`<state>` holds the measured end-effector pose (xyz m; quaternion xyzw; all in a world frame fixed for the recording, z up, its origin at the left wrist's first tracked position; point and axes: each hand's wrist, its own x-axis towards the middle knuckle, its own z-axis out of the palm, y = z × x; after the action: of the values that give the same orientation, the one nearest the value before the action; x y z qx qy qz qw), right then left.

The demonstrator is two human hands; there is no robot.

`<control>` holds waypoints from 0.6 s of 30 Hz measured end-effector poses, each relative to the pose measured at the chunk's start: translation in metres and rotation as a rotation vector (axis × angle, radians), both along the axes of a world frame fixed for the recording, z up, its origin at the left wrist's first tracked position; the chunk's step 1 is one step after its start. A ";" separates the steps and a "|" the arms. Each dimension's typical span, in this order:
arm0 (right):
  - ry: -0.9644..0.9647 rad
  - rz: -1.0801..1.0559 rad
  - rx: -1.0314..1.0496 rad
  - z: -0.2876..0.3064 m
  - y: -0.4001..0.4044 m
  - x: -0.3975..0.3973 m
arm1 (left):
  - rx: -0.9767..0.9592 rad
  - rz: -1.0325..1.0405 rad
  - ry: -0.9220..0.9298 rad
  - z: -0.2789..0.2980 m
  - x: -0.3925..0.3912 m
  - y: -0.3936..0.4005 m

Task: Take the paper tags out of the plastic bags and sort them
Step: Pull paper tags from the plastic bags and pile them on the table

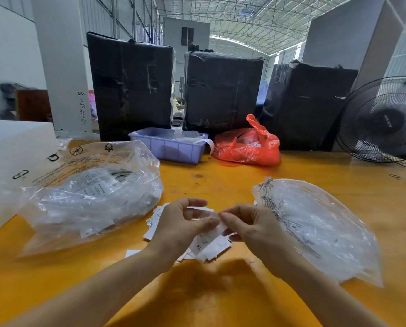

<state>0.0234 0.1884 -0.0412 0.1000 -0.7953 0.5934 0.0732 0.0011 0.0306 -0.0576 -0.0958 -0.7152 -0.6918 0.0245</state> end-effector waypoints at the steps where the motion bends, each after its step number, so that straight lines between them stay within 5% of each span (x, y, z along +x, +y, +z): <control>1: -0.039 0.053 -0.026 -0.001 0.000 0.001 | -0.007 0.016 0.019 0.000 0.000 0.000; 6: -0.076 0.167 -0.029 -0.005 -0.004 0.005 | 0.021 0.017 0.052 -0.002 0.001 0.002; 13: -0.023 -0.056 -0.183 -0.005 0.006 -0.008 | 0.128 -0.028 -0.088 0.008 -0.002 0.002; 18: 0.018 -0.108 -0.289 -0.002 0.014 -0.012 | 0.014 -0.111 -0.175 0.005 -0.003 -0.004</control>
<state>0.0115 0.2020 -0.0431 0.0511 -0.7051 0.6960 0.1258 -0.0016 0.0265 -0.0528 -0.0744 -0.7032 -0.7030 -0.0759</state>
